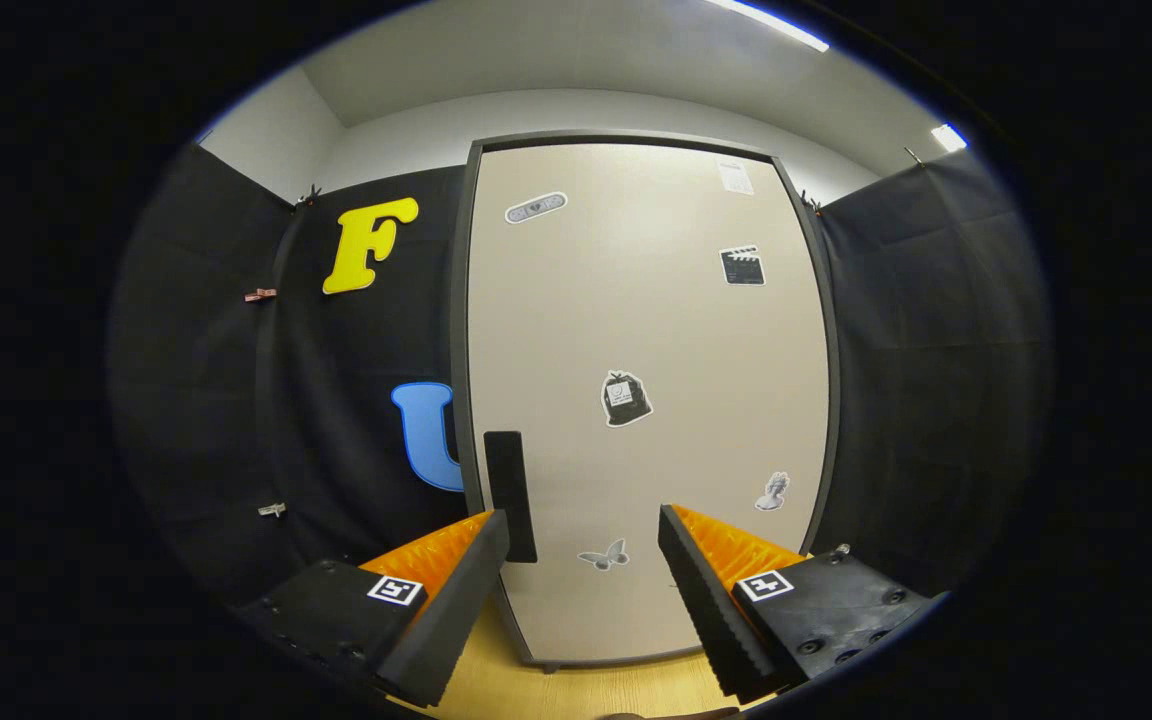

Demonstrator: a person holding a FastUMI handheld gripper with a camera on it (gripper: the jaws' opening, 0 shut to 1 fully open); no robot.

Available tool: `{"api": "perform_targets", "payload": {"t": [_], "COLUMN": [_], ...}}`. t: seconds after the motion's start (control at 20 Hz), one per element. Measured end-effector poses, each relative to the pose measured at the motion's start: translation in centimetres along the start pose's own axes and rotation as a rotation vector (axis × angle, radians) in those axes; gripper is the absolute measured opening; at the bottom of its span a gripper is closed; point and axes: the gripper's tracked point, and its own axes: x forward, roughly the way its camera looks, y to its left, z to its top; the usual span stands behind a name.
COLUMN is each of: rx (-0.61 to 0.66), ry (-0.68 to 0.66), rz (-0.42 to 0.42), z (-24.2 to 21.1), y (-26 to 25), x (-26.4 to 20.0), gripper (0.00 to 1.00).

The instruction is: Open the shoe cabinet door, grab the shoes and put them into the shoe cabinet, then close the shoe cabinet door.

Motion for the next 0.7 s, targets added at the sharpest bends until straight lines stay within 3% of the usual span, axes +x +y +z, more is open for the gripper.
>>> {"api": "perform_targets", "payload": {"t": [0.7], "rx": [-0.004], "ry": [0.046], "rz": [0.030], "z": [-3.4], "y": [4.5], "x": [7.4], "gripper": [0.97]}}
